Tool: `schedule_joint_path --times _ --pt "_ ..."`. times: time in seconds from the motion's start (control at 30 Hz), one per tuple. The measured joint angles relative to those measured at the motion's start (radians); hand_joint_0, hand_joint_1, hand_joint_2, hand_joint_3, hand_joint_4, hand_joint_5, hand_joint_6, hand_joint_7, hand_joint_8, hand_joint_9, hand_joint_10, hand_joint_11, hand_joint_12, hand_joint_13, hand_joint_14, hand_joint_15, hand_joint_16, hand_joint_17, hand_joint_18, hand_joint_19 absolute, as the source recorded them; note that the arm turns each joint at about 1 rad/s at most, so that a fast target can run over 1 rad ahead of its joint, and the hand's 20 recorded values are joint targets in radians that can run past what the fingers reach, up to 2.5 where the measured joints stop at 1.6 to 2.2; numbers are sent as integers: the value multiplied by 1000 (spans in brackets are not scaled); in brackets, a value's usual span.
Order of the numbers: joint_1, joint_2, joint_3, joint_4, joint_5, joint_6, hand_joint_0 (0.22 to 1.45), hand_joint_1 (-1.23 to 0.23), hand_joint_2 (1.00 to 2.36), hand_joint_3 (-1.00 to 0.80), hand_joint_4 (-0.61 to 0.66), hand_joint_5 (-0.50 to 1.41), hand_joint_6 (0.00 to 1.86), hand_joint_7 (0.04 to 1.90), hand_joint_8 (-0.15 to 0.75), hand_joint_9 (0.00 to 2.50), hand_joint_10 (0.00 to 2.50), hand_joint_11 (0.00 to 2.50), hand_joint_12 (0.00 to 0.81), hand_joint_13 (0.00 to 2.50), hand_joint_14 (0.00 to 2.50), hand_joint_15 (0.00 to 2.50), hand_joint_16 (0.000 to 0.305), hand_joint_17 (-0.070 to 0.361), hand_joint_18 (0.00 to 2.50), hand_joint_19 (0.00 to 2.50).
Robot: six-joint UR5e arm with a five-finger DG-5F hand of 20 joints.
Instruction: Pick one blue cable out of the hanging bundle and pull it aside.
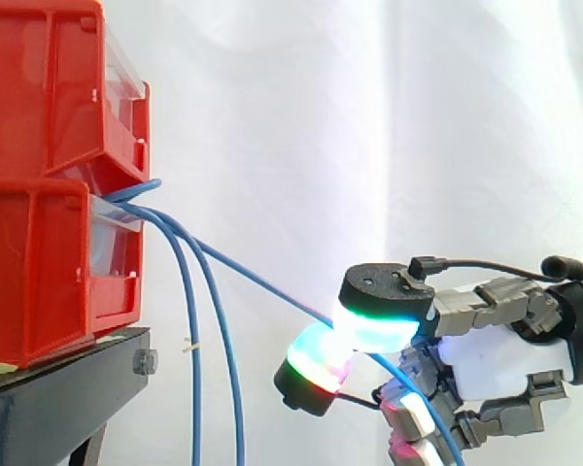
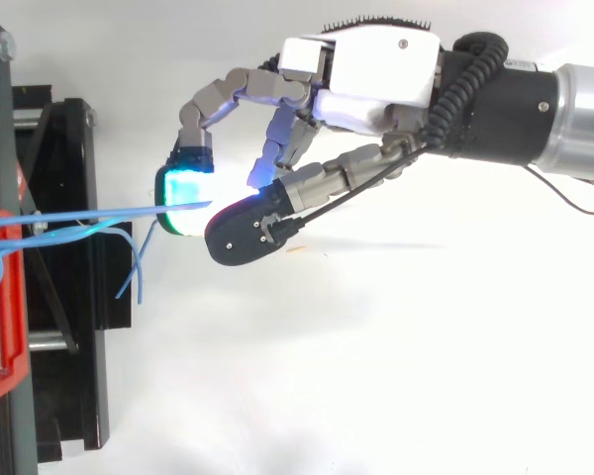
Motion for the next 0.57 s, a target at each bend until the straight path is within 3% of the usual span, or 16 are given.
schedule_joint_path --times 0.57 --pt "0 0 -2 0 0 0 628 -777 1004 -84 -163 -21 883 1039 277 1286 18 576 337 1125 24 720 54 121 892 434"
